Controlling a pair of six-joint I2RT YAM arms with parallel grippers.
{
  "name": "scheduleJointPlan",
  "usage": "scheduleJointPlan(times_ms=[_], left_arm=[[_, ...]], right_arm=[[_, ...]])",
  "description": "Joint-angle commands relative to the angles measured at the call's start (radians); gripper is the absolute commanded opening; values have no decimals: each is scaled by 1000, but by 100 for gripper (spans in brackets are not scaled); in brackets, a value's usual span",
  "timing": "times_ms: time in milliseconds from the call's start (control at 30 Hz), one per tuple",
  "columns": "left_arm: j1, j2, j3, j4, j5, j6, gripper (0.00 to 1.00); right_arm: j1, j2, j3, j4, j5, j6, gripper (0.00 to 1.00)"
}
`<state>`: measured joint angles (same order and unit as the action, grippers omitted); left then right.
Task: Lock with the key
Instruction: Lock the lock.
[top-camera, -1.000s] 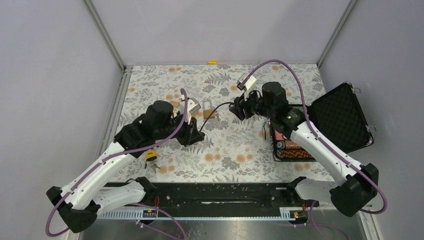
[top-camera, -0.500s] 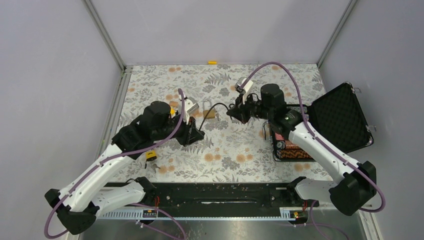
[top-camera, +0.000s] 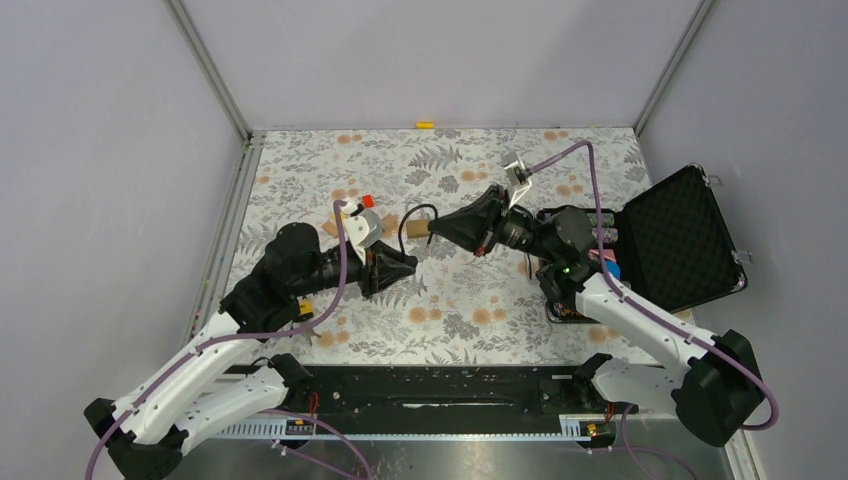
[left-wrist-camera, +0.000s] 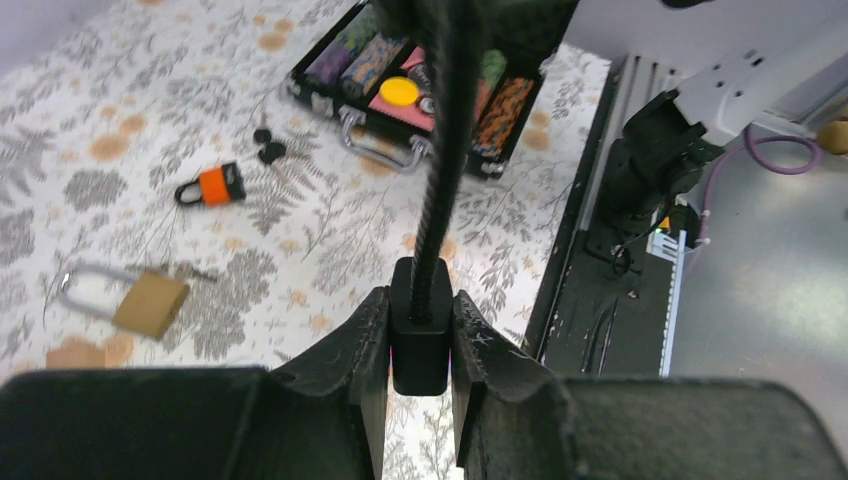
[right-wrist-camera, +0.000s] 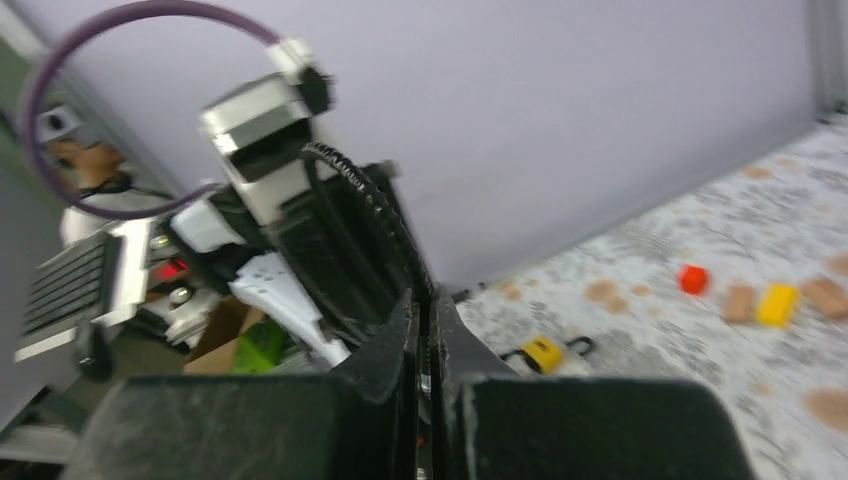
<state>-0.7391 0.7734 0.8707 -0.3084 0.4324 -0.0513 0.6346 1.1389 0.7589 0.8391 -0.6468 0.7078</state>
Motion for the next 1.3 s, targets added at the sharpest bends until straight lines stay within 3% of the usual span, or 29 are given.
scheduleJointPlan(times_ms=[0,533,767,1033,1267], left_arm=[[-2,19,45,141,125,56,0],[-1,11,55,212,110,78,0],[-2,-6,52,192,112,88,0],[0,-3,50,167,103,92,0],[0,38,77,115,18,93,0]], right_arm=[[119,-37,57,165,3,14,0],[198,-86,71,-165,122,-306,0],[200,-97,62,-184,183,-316,0],[200,-90,72,-87,142,-224,0],[200,-65,74,-25,125,-175,0]])
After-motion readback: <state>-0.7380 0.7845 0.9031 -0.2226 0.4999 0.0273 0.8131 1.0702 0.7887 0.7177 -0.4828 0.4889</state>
